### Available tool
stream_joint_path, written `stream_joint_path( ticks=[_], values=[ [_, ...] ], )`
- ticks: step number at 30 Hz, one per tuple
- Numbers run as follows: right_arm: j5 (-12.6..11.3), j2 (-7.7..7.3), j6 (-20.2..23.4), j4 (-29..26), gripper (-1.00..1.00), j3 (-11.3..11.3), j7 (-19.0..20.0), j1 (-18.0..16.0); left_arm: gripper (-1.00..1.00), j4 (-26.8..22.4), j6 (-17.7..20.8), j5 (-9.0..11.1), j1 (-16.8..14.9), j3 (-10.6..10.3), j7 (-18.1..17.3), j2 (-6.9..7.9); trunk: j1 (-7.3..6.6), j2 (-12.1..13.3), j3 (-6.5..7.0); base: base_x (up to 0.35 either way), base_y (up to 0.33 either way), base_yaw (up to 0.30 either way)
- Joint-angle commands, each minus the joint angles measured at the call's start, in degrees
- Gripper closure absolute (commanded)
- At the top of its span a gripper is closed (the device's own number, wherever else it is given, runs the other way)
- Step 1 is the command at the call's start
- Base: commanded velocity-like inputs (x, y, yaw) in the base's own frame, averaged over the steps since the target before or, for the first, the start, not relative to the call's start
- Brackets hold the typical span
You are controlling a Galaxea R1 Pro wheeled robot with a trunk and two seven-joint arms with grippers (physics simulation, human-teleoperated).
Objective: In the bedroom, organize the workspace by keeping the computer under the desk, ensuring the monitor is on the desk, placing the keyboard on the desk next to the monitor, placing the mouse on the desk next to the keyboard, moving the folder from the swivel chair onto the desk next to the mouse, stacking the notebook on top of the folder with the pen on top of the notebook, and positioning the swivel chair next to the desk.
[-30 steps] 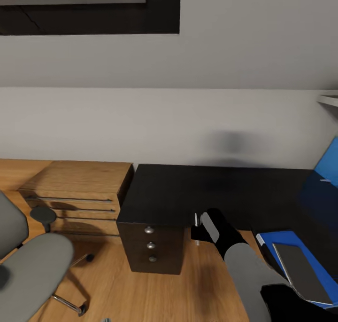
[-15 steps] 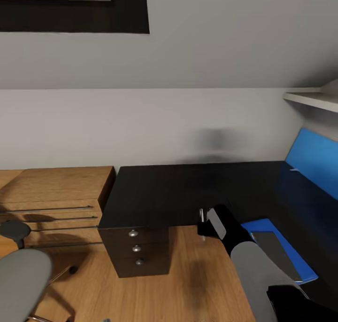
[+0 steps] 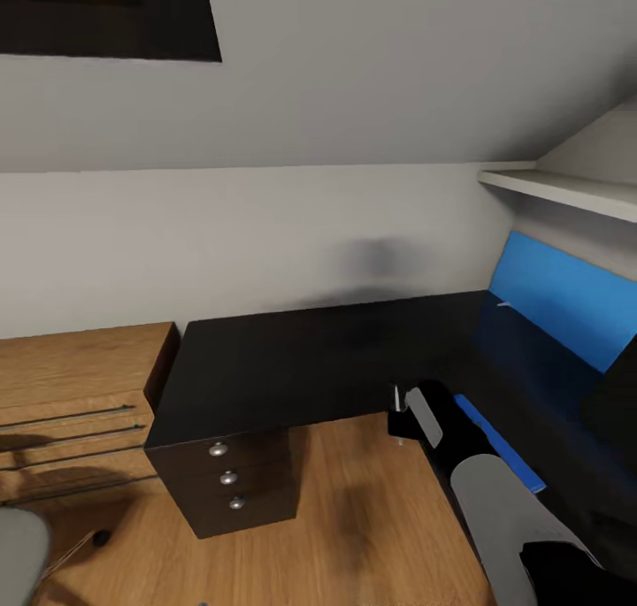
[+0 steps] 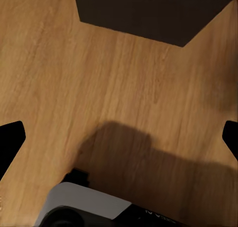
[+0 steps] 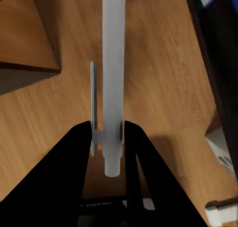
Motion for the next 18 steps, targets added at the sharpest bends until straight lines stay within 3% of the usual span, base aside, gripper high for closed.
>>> stream_joint_path(
  ticks=[1,5,10,18],
  values=[
    [-0.68,-0.17,0.2,-0.02,1.0,-0.11,-0.51,-0.05,-1.0,0.31,-0.18,0.38,-0.01,-0.07,0.15,-0.01,0.02,-0.07,-0.09,0.0,0.0,-0.269],
    [-0.7,-0.56,0.33,-0.02,1.0,-0.15,-0.51,-0.05,-1.0,0.81,-0.19,0.37,-0.02,-0.11,0.16,-0.02,0.02,-0.07,-0.09,0.0,0.0,-0.269],
    [-0.71,-2.11,0.39,-0.01,1.0,-0.17,-0.45,-0.03,-1.0,1.07,-0.2,0.32,-0.01,-0.14,0.14,0.01,0.02,-0.07,-0.09,0.0,0.0,-0.269],
    [-0.71,-2.6,0.39,-0.01,1.0,-0.17,-0.41,-0.03,-1.0,1.07,-0.2,0.29,-0.01,-0.17,0.14,-0.04,0.02,-0.07,-0.09,0.0,0.0,-0.269]
  ],
)
